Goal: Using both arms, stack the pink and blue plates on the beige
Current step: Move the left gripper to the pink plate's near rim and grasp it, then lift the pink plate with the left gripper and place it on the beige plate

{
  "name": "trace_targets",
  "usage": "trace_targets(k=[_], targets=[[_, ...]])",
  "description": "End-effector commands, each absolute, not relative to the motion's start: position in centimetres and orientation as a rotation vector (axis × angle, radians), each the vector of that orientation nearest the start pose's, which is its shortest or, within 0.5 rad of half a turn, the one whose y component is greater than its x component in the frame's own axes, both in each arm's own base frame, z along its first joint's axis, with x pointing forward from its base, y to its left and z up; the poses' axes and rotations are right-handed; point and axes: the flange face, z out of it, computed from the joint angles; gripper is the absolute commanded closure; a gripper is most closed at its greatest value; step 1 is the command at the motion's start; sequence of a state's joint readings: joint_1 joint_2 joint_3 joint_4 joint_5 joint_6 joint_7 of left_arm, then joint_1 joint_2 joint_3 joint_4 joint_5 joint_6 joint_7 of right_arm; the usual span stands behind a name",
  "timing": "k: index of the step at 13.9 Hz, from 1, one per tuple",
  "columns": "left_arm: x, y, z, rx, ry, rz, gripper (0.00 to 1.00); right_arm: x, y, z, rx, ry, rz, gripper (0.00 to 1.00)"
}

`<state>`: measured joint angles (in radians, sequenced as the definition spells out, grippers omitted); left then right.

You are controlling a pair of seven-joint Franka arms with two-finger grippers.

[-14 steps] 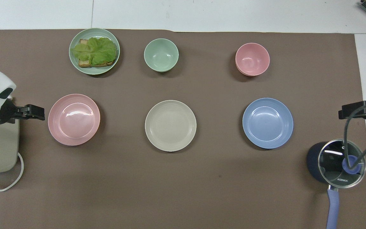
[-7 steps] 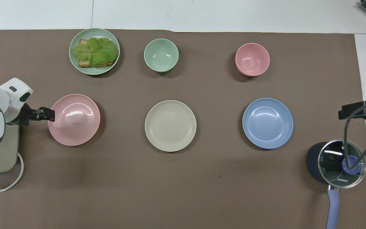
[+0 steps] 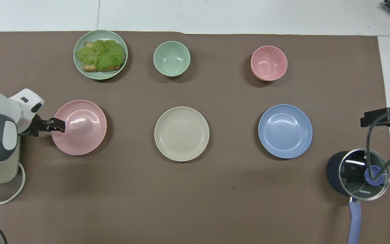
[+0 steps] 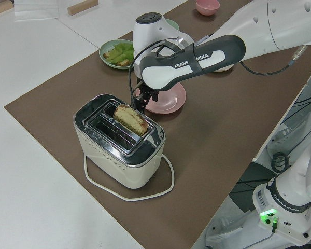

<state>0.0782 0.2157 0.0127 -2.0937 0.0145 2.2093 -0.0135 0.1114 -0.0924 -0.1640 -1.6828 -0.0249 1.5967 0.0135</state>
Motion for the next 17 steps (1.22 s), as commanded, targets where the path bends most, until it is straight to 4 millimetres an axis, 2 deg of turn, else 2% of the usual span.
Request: trace_targets(k=[1,2,3,4,5,8,10,12,17], targets=[[55.7,5.5,30.0,-3.135,-0.147,0.152,0.0,52.4,-3.5,62.6,-3.146,0.083,-0.012,0.0],[55.7,5.2,30.1,-3.133,-0.161,0.154,0.02,52.4,-3.6,62.6,-3.148,0.085,-0.012,0.0],[55.9,5.1,30.2,-3.133,-0.156,0.154,0.26,52.4,-3.6,62.7,-3.148,0.085,-0.015,0.0],[55.9,5.1,30.2,-3.133,-0.152,0.154,0.45,52.4,-3.6,62.6,-3.146,0.085,-0.012,0.0],[55.9,5.1,30.2,-3.133,-0.159,0.152,0.57,52.4,-3.5,62.6,-3.147,0.083,-0.012,0.0],[56.5,5.0,30.3,-3.133,-0.154,0.147,0.77,52.4,-3.6,62.6,-3.148,0.085,-0.012,0.0],[56.4,5.1,30.3,-3.133,-0.154,0.159,1.0,52.4,-3.6,62.7,-3.146,0.085,-0.015,0.0],[56.6,5.2,31.1,-3.134,-0.142,0.181,1.0,52.4,-3.6,62.6,-3.146,0.085,-0.012,0.0],[57.8,4.2,36.2,-3.126,-0.117,0.332,1.0,52.4,-3.6,62.6,-3.148,0.085,-0.012,0.0]])
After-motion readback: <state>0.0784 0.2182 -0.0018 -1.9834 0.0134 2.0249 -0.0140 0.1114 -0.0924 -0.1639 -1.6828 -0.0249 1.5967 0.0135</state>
